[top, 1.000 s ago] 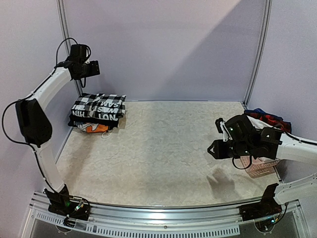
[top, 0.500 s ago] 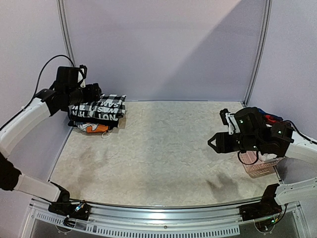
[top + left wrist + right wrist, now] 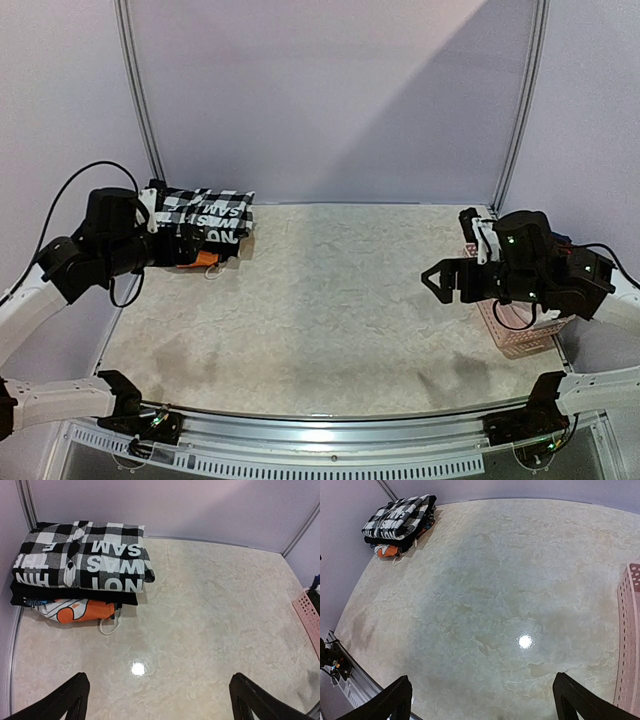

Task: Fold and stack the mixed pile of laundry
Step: Reset both arms

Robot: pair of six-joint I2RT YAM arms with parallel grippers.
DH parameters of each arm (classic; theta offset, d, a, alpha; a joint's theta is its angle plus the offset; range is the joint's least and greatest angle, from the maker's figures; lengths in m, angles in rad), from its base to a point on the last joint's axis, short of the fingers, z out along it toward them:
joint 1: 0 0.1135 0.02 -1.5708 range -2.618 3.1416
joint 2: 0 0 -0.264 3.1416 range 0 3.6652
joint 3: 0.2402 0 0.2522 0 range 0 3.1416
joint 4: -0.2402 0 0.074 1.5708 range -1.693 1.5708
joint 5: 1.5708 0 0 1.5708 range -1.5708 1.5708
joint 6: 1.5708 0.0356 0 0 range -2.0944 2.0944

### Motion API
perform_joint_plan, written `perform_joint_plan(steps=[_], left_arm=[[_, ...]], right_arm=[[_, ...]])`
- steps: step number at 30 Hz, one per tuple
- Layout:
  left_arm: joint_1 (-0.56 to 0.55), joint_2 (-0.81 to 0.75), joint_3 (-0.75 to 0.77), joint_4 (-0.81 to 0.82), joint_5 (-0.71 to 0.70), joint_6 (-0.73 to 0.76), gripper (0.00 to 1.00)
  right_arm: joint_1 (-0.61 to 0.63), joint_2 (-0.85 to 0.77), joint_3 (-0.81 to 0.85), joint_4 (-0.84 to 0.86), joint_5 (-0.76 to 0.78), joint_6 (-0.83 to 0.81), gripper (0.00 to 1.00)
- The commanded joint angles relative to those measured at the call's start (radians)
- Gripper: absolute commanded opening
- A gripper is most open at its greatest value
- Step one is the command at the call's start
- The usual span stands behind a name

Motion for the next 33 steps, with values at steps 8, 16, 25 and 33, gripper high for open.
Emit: perform_joint_plan(steps=[8, 16, 25, 33], left_arm=[[-0.143, -0.181, -0.098, -0.229, 0.040, -0.176, 1.00], [-0.157, -0.279, 0.018, -0.388, -0.026, -0.135, 1.00], [-0.157, -0.295, -0.017, -0.408, -0.003, -0.070, 1.00], [-0.155, -0.342, -0.035, -0.397, -0.026, -0.069, 1.00]], right_arm=[[-0.001, -0.129, -0.072, 0.079, 0.007, -0.048, 0.99], [-0.001, -0.285, -0.221, 0.224, -0.020, -0.057, 0.99], [-0.001, -0.312, -0.268, 0.262, 0.043, -0.076, 0.99], [0.000, -0.294, -0.280, 0.292, 0.029, -0.118, 0.99]])
